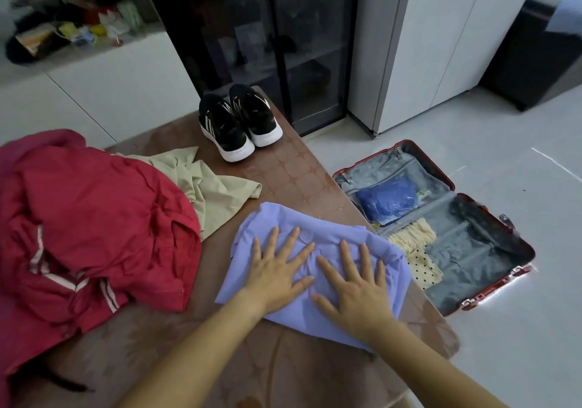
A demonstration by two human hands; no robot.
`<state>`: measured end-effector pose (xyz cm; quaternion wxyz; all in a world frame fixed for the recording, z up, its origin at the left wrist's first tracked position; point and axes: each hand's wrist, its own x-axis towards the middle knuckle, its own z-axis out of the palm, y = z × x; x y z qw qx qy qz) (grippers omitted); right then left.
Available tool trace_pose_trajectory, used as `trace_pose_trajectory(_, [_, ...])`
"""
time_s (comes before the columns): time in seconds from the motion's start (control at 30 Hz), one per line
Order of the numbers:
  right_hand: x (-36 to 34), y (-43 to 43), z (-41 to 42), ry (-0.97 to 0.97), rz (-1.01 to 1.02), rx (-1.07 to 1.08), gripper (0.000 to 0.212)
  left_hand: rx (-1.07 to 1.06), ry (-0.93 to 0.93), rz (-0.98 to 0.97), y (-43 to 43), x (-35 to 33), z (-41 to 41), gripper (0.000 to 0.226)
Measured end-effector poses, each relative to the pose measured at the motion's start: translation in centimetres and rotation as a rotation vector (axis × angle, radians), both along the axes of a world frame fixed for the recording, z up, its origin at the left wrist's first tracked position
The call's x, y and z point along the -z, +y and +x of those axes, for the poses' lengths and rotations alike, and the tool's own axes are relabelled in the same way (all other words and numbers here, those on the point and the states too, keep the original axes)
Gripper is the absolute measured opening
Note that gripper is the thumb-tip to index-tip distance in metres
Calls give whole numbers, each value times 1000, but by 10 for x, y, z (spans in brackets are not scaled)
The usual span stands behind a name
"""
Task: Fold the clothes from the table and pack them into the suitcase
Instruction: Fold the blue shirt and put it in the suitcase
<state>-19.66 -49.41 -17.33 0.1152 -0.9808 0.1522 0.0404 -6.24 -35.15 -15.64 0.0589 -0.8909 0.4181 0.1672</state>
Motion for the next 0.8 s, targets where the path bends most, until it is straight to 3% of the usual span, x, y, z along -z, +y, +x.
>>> trace_pose_trajectory(0.2, [11, -4, 0, 99, -25, -6, 69, 3, -6, -104, 5, 0, 8, 70])
trace_pose_trajectory(0.33, [-1, -8, -2, 68, 4, 10, 67, -305, -28, -324, 25, -6, 14, 64])
trace_pose_trajectory(0.43, [-10, -10, -8, 16, 26, 18, 67, -547, 45, -366, 35, -2, 17, 75])
trace_pose_trajectory(0.67, [1, -3, -15, 149, 54, 9, 67, -698, 125, -475, 29, -9, 24, 101])
trace_pose_trajectory(0.8, [1, -5, -13, 165, 38, -5, 68, -818, 253, -565, 23, -16, 31, 71])
